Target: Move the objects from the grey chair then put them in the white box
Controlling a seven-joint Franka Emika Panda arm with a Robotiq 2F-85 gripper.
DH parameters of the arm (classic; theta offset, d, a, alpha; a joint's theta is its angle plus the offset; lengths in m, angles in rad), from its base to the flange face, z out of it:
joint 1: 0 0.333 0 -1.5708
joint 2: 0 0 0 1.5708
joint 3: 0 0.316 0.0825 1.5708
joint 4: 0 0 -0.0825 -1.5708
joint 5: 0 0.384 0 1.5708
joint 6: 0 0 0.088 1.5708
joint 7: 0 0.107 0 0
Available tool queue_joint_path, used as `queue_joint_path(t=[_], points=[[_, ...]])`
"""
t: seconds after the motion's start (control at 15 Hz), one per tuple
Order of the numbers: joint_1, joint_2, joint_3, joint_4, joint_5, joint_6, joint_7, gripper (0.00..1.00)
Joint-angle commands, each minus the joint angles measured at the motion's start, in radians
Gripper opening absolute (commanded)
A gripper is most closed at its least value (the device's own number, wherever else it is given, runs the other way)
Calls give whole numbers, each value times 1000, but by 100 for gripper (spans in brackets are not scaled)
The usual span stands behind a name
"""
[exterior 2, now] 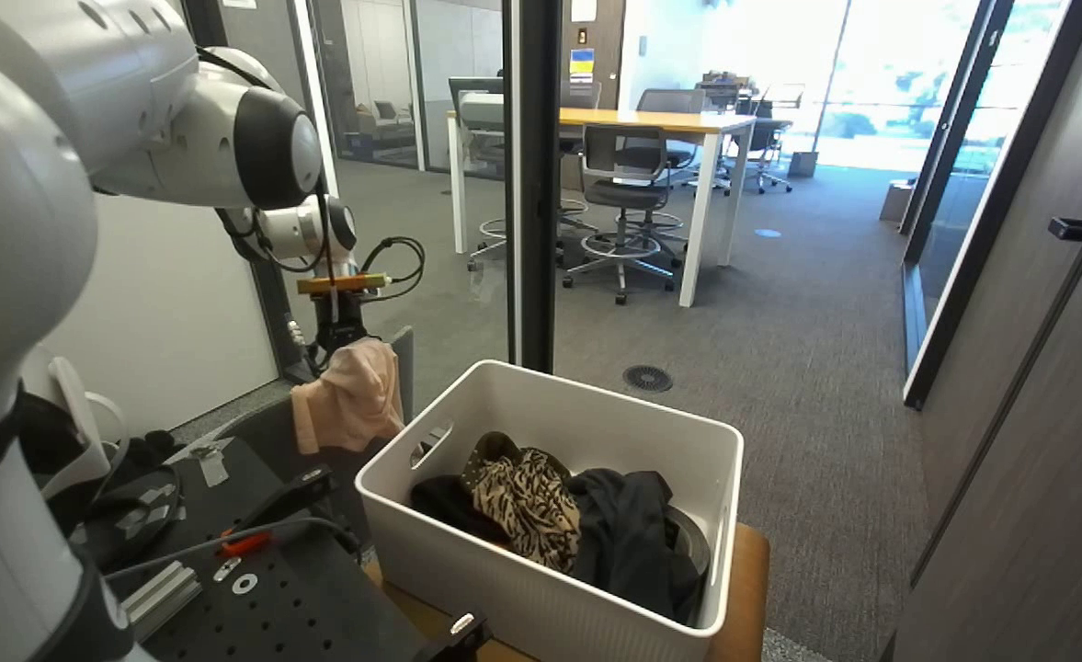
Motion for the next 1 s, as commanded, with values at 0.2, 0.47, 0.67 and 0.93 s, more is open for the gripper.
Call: queue_joint_path(t=[0.2,0.47,0.67,0.93], points=[[-132,-236,23,-306,112,124,91,9],[-178,-385,16,-458,138,154,134,9],[-216,-502,11,-572,147,154,149,9],[-306,-665,22,-737,135,149,182,9]])
